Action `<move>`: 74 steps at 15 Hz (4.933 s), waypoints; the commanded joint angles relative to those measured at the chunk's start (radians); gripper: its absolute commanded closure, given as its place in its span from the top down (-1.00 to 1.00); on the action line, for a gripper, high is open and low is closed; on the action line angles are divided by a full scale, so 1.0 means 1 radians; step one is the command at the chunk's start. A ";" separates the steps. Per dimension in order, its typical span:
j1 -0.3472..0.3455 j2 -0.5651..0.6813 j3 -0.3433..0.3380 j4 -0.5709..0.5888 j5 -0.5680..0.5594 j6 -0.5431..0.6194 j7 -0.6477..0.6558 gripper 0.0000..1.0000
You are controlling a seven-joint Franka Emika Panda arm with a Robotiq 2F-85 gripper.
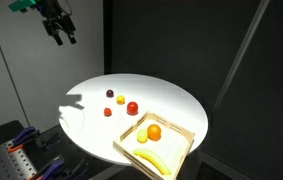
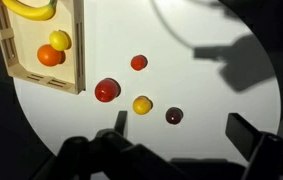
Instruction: Put the small, orange object on the wooden tray
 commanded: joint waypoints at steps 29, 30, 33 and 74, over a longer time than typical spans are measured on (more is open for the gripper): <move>0.014 0.342 -0.168 0.217 0.111 0.065 0.049 1.00; 0.013 0.360 -0.173 0.220 0.114 0.085 0.047 1.00; 0.012 0.417 -0.188 0.234 0.112 0.132 0.053 1.00; 0.005 0.773 -0.329 0.355 0.081 0.160 0.035 1.00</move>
